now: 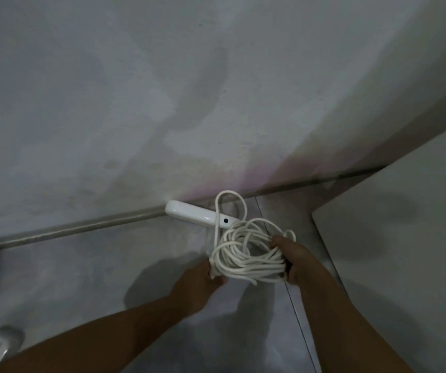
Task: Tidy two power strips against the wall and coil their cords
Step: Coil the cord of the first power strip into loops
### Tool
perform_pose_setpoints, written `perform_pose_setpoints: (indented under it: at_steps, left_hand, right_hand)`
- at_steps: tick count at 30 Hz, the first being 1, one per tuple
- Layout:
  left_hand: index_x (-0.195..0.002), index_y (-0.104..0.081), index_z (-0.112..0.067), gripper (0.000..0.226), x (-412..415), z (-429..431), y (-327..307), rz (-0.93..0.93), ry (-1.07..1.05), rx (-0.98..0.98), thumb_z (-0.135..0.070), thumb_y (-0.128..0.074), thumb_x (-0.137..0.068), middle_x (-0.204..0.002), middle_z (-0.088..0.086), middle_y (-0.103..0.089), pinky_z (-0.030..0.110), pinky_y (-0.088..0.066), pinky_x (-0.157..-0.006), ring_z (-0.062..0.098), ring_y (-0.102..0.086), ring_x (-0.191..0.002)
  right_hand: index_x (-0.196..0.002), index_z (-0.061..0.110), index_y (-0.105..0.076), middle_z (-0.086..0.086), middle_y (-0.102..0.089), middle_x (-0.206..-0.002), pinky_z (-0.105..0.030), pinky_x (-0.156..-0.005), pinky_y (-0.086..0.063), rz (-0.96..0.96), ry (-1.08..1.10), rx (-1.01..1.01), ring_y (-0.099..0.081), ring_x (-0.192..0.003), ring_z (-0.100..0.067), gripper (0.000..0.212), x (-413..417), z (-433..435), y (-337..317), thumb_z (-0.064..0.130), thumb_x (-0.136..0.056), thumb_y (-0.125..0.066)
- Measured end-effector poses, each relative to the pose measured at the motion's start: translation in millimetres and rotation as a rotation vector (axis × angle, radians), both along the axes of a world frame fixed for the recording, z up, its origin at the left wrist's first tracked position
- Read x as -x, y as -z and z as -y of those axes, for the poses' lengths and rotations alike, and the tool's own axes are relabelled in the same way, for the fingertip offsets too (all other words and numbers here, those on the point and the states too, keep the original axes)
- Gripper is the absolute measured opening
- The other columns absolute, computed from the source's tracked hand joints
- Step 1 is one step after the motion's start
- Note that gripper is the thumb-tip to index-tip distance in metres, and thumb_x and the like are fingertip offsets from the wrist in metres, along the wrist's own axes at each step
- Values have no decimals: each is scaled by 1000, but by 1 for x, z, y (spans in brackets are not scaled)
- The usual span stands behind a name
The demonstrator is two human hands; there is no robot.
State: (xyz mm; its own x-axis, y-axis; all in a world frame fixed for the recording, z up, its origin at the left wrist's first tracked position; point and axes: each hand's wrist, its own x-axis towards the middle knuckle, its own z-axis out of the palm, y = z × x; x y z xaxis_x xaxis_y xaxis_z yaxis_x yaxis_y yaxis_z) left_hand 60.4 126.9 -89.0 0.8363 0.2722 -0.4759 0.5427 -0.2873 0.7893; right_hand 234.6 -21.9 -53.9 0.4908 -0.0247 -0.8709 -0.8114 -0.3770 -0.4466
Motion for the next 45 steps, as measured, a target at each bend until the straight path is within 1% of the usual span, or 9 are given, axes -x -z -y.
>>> perform_pose_setpoints:
  at_steps: [4, 8, 16, 20, 25, 28, 36, 41, 45]
  left_hand:
    - [-100, -59, -10, 20, -7, 21, -9, -99, -97, 94, 5, -50, -91, -76, 9, -65, 13, -39, -46, 5, -56, -55]
    - [-97, -70, -8, 17, -1, 15, -15, -122, 23, -8, -21, -64, -88, -96, 12, -71, 16, -43, -73, 16, -67, -93]
    - [-72, -47, -32, 31, -21, -42, -111, 1, 392, -367, -59, -49, -87, -78, -5, -62, 20, -43, -64, 4, -64, -74]
    - [-99, -53, -32, 39, -11, -42, -146, -64, 495, -595, -65, -37, -88, -108, -1, -66, 28, -44, -81, 22, -61, -107]
    - [-111, -54, -38, 54, 19, -53, -151, 77, 394, -611, -73, -28, -80, -108, -20, -65, 7, -40, -83, -9, -56, -98]
    - [-106, -52, -40, 39, 17, -58, -141, -49, 408, -422, -68, -35, -85, -97, -26, -63, 10, -37, -68, -16, -50, -80]
    - [-140, -37, -14, 45, 4, -19, -35, -306, 397, -197, -36, -28, -103, -145, 12, -45, 33, -32, -110, 27, -42, -134]
    - [-104, -51, -20, 15, -11, 13, -33, -278, -93, 485, -9, -41, -100, -85, 3, -56, 19, -45, -59, 13, -52, -72]
    - [-114, -57, -18, 20, -21, 30, -29, -121, -147, 739, -20, -52, -95, -106, 1, -63, 34, -44, -91, 18, -56, -102]
  right_hand:
    - [-57, 12, -51, -1, -50, -33, -12, -33, -35, -26, -30, -7, -48, -25, -12, 33, -3, -7, -2, 20, -89, -58]
    - [-55, 11, -55, -3, -51, -36, -22, -44, -39, -23, -177, 38, -50, -36, -18, 32, -13, -9, -9, 22, -85, -63]
    - [-70, 7, -67, -9, -62, -55, -32, -57, -49, 334, -66, 56, -60, -53, -24, 7, 0, -16, 9, 7, -76, -70]
    - [-79, 1, -64, -12, -58, -62, -28, -49, -45, 260, 102, 52, -55, -53, -23, 10, 6, -18, 17, 5, -76, -73]
    - [-84, -2, -62, -14, -58, -65, -21, -37, -44, 85, 185, -23, -54, -52, -23, 9, 4, -21, 16, 5, -82, -68]
    - [-70, 1, -58, -12, -59, -47, -24, -42, -46, -36, 102, -14, -57, -44, -23, 19, -2, -17, 8, 9, -86, -64]
    - [-80, 5, -63, -14, -66, -69, -34, -47, -57, -419, 28, -218, -65, -55, -28, 14, 17, -5, 4, 17, -87, -62]
    - [-89, 5, -64, -16, -65, -82, -40, -52, -57, -447, 181, -316, -63, -69, -31, 14, 34, -9, 5, 18, -88, -58]
    - [-84, 0, -66, -19, -69, -64, -40, -47, -56, -429, 236, -327, -67, -49, -29, 21, 48, -16, 0, 18, -90, -55]
